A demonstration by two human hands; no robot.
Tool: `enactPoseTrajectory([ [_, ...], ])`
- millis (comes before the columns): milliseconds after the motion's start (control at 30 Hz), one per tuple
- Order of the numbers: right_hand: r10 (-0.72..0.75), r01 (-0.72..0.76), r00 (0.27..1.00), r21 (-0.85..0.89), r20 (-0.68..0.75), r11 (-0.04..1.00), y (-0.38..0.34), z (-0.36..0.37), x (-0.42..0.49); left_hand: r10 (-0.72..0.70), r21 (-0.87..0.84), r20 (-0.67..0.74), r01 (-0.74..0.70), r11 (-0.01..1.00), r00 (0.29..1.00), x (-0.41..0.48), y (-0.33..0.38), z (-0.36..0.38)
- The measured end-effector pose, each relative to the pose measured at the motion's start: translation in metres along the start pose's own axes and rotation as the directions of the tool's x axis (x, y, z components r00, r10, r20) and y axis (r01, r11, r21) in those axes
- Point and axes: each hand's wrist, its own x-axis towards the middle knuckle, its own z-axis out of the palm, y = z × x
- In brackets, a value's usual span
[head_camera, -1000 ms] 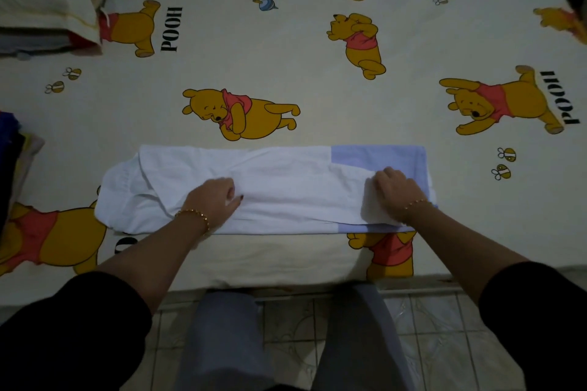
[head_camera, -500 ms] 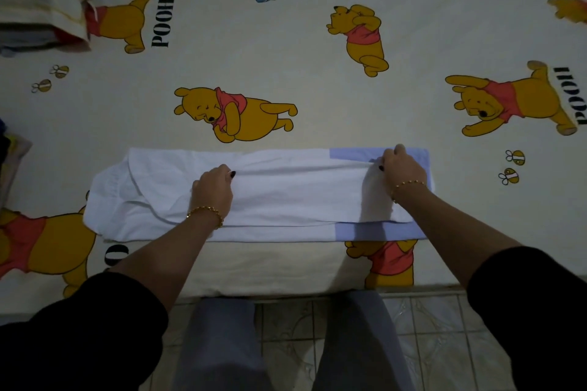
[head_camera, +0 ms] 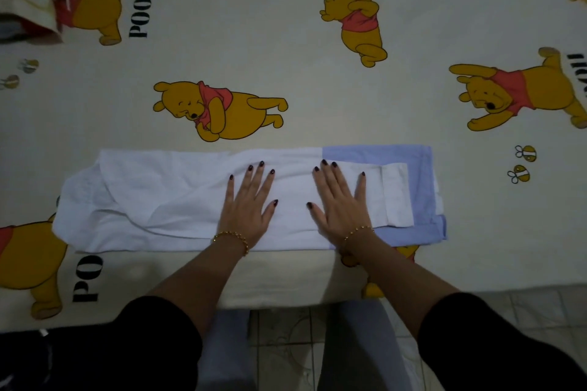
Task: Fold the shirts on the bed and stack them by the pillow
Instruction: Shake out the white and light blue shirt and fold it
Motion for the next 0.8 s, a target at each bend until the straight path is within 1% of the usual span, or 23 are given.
enactPoseTrajectory([
  [33, 0.034, -0.034, 0.999, -0.018, 0.005, 0.999, 0.013, -0.001, -0.002, -0.018, -0.001, 0.009, 0.018, 1.0, 1.0, 0.0, 0.001, -0.001],
  [67, 0.112, -0.112, 0.994, -0.031, -0.002, 0.993, 0.027, -0.003, -0.005, -0.029, -0.002, 0.018, 0.029, 1.0, 0.999, -0.001, 0.002, -0.003],
  [100, 0.224, -0.224, 0.974, -0.03, -0.016, 0.974, 0.043, -0.006, -0.01, -0.038, -0.005, 0.025, 0.038, 0.999, 0.999, -0.001, 0.003, -0.006],
  [133, 0.352, -0.352, 0.936, -0.001, -0.034, 0.936, 0.059, -0.01, -0.015, -0.04, -0.004, 0.031, 0.04, 0.999, 0.999, -0.001, 0.005, -0.01],
  [167, 0.477, -0.475, 0.878, 0.059, -0.03, 0.878, 0.074, -0.016, -0.02, -0.034, -0.009, 0.036, 0.035, 0.999, 0.999, -0.002, 0.008, -0.014],
  [200, 0.581, -0.576, 0.814, 0.133, 0.002, 0.807, 0.088, -0.022, -0.025, -0.025, -0.023, 0.044, 0.026, 0.999, 0.999, -0.002, 0.012, -0.018],
  [233, 0.653, -0.649, 0.755, 0.205, 0.054, 0.733, 0.097, -0.03, -0.027, -0.02, -0.041, 0.049, 0.022, 0.999, 0.999, -0.003, 0.017, -0.022],
  [267, 0.694, -0.691, 0.714, 0.259, 0.094, 0.675, 0.105, -0.037, -0.029, -0.02, -0.061, 0.051, 0.023, 0.998, 0.998, -0.006, 0.024, -0.027],
  [333, 0.729, -0.724, 0.673, 0.316, 0.128, 0.613, 0.114, -0.049, -0.027, -0.037, -0.121, 0.046, 0.042, 0.992, 0.998, -0.01, 0.04, -0.033],
  [367, 0.744, -0.74, 0.649, 0.361, 0.159, 0.568, 0.116, -0.055, -0.025, -0.047, -0.18, 0.041, 0.053, 0.982, 0.998, -0.01, 0.047, -0.036],
  [400, 0.756, -0.758, 0.615, 0.436, 0.226, 0.485, 0.116, -0.061, -0.022, -0.051, -0.264, 0.029, 0.057, 0.963, 0.998, -0.011, 0.053, -0.039],
  [433, 0.754, -0.776, 0.572, 0.51, 0.324, 0.37, 0.117, -0.066, -0.02, -0.052, -0.363, 0.004, 0.05, 0.93, 0.999, -0.011, 0.06, -0.044],
  [467, 0.732, -0.794, 0.535, 0.548, 0.422, 0.264, 0.117, -0.073, -0.017, -0.063, -0.475, -0.037, 0.038, 0.879, 0.997, -0.012, 0.067, -0.048],
  [500, 0.697, -0.798, 0.532, 0.561, 0.482, 0.221, 0.116, -0.08, -0.015, -0.094, -0.582, -0.068, 0.037, 0.813, 0.993, -0.012, 0.074, -0.053],
  [533, 0.661, -0.785, 0.567, 0.566, 0.492, 0.252, 0.114, -0.087, -0.012, -0.154, -0.672, -0.077, 0.063, 0.738, 0.985, -0.012, 0.082, -0.06],
  [567, 0.63, -0.757, 0.621, 0.565, 0.466, 0.329, 0.108, -0.093, -0.007, -0.235, -0.745, -0.047, 0.122, 0.655, 0.971, -0.01, 0.088, -0.067],
  [633, 0.558, -0.661, 0.742, 0.547, 0.371, 0.514, 0.085, -0.107, 0.0, -0.376, -0.84, 0.099, 0.28, 0.465, 0.921, -0.004, 0.095, -0.076],
  [667, 0.503, -0.6, 0.795, 0.558, 0.339, 0.573, 0.068, -0.113, 0.003, -0.414, -0.867, 0.179, 0.342, 0.363, 0.893, -0.001, 0.096, -0.078],
  [733, 0.32, -0.448, 0.894, 0.633, 0.313, 0.631, 0.033, -0.119, 0.007, -0.451, -0.896, 0.33, 0.426, 0.128, 0.83, 0.004, 0.097, -0.081],
  [767, 0.205, -0.381, 0.922, 0.671, 0.328, 0.637, 0.015, -0.119, 0.007, -0.466, -0.887, 0.402, 0.462, 0.015, 0.788, 0.006, 0.097, -0.083],
  [800, 0.101, -0.337, 0.928, 0.691, 0.358, 0.64, 0.0, -0.118, 0.006, -0.479, -0.864, 0.461, 0.501, -0.05, 0.748, 0.008, 0.096, -0.083],
])
